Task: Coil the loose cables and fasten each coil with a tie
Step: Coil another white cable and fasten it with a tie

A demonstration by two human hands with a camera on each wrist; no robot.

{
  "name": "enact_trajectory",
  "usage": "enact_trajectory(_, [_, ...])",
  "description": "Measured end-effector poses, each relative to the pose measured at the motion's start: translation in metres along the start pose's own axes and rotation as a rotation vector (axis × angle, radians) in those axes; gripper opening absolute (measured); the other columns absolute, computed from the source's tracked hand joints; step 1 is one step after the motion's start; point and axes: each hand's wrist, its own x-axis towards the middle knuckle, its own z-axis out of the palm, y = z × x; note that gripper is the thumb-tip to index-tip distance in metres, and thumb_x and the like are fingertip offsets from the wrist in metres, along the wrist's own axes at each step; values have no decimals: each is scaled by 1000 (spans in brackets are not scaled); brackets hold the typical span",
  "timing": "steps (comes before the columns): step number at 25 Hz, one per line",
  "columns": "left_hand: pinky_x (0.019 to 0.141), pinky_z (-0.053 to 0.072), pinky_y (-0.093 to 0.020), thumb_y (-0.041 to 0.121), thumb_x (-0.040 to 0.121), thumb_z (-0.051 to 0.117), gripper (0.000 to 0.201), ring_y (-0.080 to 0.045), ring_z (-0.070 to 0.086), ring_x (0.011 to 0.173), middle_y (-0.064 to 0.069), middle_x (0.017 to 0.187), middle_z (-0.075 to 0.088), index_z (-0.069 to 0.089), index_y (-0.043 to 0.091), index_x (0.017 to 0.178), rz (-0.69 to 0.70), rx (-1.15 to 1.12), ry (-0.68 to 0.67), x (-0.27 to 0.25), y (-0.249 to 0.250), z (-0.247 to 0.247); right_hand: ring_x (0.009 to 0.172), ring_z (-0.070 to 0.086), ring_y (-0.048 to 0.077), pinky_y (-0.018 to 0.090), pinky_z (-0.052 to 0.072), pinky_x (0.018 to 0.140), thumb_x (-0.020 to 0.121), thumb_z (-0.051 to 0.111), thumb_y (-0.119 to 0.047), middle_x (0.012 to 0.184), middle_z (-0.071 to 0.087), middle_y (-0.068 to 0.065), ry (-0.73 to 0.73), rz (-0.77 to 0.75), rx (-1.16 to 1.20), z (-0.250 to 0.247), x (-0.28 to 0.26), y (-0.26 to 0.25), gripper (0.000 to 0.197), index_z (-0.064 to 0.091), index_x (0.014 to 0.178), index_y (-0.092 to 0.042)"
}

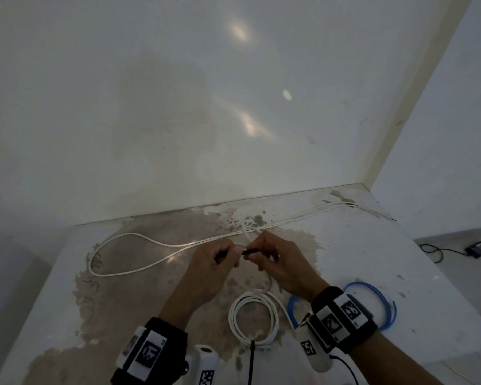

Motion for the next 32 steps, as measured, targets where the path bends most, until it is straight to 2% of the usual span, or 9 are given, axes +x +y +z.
enact_trajectory(4, [79,47,-26,72,88,38,62,-5,69,83,9,81,77,76,23,89,-493,-118,-256,-2,-3,-15,77,60,7,27,51,71,94,62,-21,83,64,-16,-53,-40,-191,11,-9,5,7,62,97,-28])
enact_trajectory(7, [86,51,-33,64,92,39,63,-18,70,87,-3,90,76,72,11,97,-765,-533,-225,0,-3,-1,83,57,12,36,48,77,94,58,-20,93,61,-9,-198,-152,-329,24,-16,5,9,58,99,-28])
enact_trajectory(13, [50,47,-27,10,100,38,19,-10,43,38,3,53,41,53,10,87,-857,-1115,236,6,-23,18,109,49,13,35,36,102,87,55,-23,116,60,-8,-192,-236,-628,44,-31,14,22,57,108,-31])
enact_trajectory(16, [38,34,-21,42,98,45,39,-8,22,31,6,47,24,45,17,68,-871,-1258,396,-5,-38,14,132,37,9,20,23,111,91,61,-35,141,46,-7,175,-56,-443,60,-42,26,42,53,131,-30])
enact_trajectory(18, [33,29,-18,61,95,39,56,-9,20,31,5,47,24,44,17,61,-881,-1313,463,-18,-47,18,134,41,11,24,33,110,92,59,-50,148,41,-3,264,350,-30,71,-40,29,63,38,146,-25])
enact_trajectory(20, [32,25,-18,55,100,32,52,-9,21,31,6,46,23,37,18,64,-888,-1234,508,-31,-58,25,122,58,25,40,51,100,94,57,-47,144,50,11,139,712,446,80,-37,28,63,33,147,-24])
enact_trajectory(22, [34,26,-19,45,104,30,47,-9,25,32,6,44,26,37,17,66,-934,-1045,555,-48,-74,30,97,71,32,45,59,83,103,48,-30,115,68,17,14,744,666,91,-34,21,36,44,137,-19])
enact_trajectory(26, [61,46,-34,35,105,29,39,-21,53,59,-1,67,56,57,11,94,-751,-231,494,-88,-117,26,59,62,18,30,54,58,106,34,-16,70,62,9,-75,655,340,130,-34,18,29,42,135,-18])
enact_trajectory(32, [86,49,-34,27,105,35,30,-25,62,96,-6,113,67,62,18,116,-553,280,16,-135,-199,22,65,61,16,26,53,62,105,42,-29,81,58,0,-240,730,72,179,-44,59,45,29,146,-17])
